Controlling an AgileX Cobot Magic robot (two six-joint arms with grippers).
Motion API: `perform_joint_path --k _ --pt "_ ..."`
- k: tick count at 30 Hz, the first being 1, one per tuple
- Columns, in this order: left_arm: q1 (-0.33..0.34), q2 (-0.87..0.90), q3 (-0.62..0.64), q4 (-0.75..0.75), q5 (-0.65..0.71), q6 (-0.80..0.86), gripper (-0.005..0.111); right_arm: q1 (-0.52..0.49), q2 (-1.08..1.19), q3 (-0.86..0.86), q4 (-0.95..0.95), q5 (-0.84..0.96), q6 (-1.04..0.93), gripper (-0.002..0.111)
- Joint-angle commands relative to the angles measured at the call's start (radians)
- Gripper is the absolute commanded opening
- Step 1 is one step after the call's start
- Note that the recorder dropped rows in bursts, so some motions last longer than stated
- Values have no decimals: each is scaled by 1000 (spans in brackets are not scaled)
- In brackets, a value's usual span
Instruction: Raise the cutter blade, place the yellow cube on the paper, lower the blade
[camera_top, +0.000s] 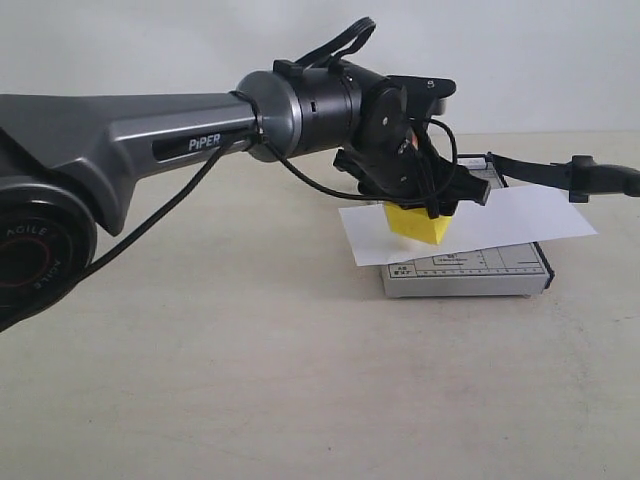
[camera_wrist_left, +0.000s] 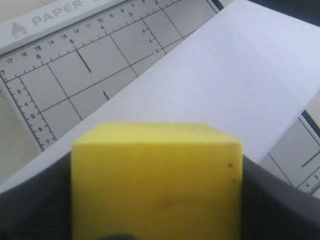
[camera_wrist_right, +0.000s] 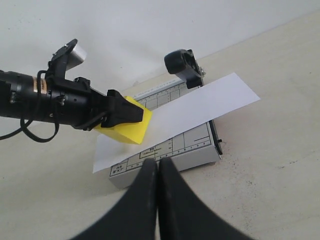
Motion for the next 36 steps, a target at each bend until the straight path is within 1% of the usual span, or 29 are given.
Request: perform_joint_path --k 1,13,20,25,28,36 --pt "0 -6 -4 2 -25 -3 70 1 -5 4 -5 -2 -3 0" --pt "0 -13 -4 -10 -45 -3 70 1 -5 4 -5 -2 -3 0" --pt "0 -72 -4 -10 -42 -3 70 1 -5 4 -5 -2 -3 0" --pt "0 -137 -4 -29 -14 -3 70 1 -5 4 -5 -2 -3 0" --pt "0 -172 -4 -34 25 -3 64 1 -5 4 -5 -2 -3 0" --pt "0 -249 -4 -113 119 11 34 1 -5 4 -5 -2 -3 0"
